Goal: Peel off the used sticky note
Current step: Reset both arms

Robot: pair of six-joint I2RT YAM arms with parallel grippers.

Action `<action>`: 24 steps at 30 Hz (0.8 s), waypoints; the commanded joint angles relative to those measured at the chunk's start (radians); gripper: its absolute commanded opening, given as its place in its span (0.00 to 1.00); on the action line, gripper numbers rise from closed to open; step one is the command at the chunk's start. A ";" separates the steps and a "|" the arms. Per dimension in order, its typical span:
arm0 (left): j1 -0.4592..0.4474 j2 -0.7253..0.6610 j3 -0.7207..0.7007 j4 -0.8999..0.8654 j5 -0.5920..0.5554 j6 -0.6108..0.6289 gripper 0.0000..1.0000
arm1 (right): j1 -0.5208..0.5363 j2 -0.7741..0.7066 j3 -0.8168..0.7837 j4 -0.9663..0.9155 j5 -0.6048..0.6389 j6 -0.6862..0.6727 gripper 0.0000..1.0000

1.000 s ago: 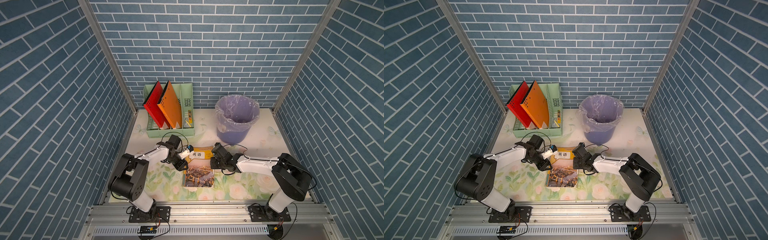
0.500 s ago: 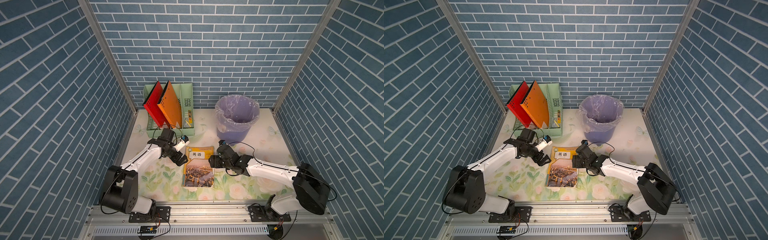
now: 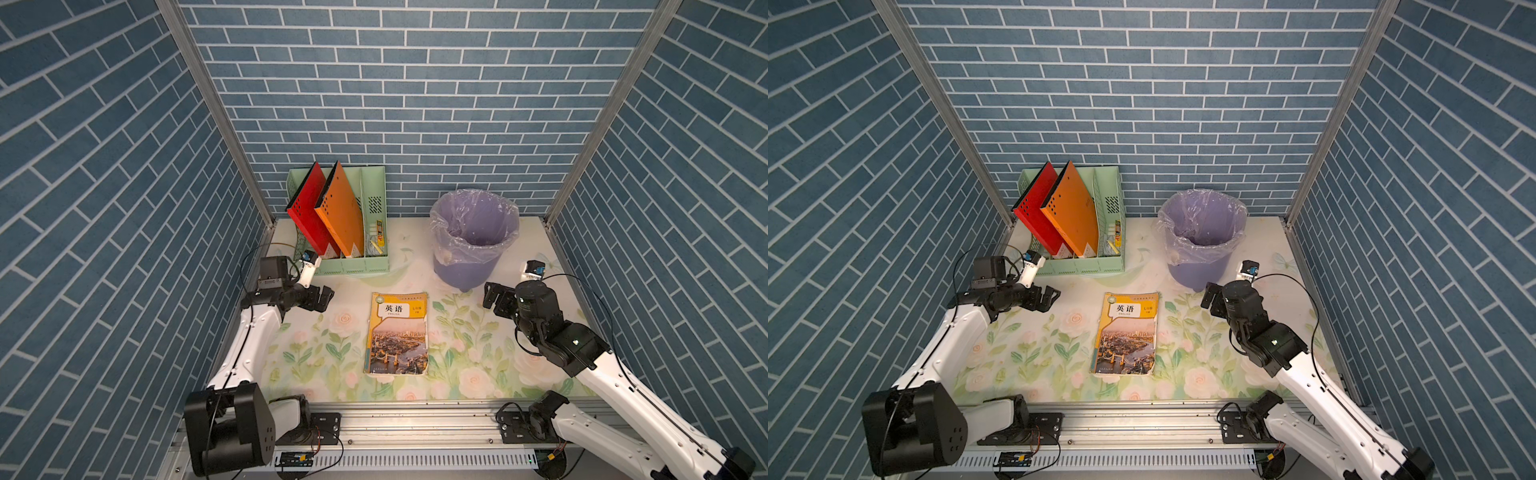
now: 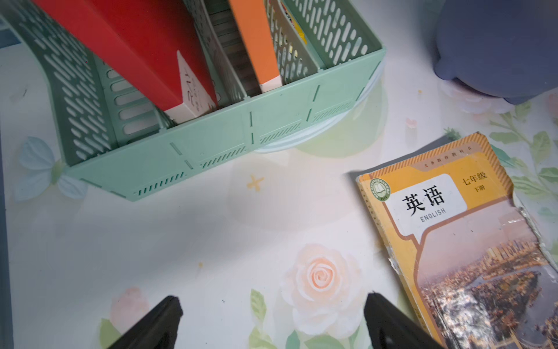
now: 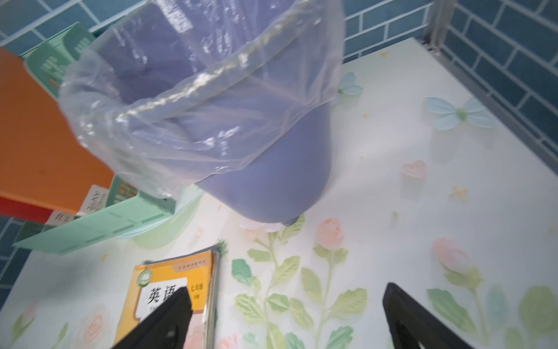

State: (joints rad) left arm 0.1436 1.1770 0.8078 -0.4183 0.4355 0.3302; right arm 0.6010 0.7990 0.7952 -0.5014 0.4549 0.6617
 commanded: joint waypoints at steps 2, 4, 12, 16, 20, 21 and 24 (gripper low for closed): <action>0.017 -0.072 -0.154 0.289 -0.040 -0.122 1.00 | -0.066 -0.014 -0.099 -0.050 0.261 -0.058 0.99; 0.020 -0.085 -0.233 0.420 -0.059 -0.157 1.00 | -0.090 -0.024 -0.177 0.051 0.342 -0.089 0.99; 0.025 -0.088 -0.459 0.899 -0.129 -0.348 1.00 | -0.174 -0.106 -0.615 0.887 0.649 -0.447 1.00; 0.025 -0.063 -0.572 1.205 -0.131 -0.356 1.00 | -0.311 0.001 -0.692 1.141 0.567 -0.466 0.99; 0.025 0.056 -0.664 1.547 -0.155 -0.398 1.00 | -0.404 0.141 -0.737 1.364 0.469 -0.503 0.99; 0.025 0.095 -0.682 1.634 -0.157 -0.416 1.00 | -0.416 0.173 -0.737 1.407 0.446 -0.509 0.99; 0.024 0.204 -0.690 1.813 -0.134 -0.451 1.00 | -0.438 0.283 -0.708 1.506 0.371 -0.557 1.00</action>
State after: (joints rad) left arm 0.1635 1.3262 0.1211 1.0740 0.2935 -0.0669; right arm 0.1780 1.0142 0.0681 0.7826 0.9112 0.1974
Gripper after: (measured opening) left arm 0.997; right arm 0.995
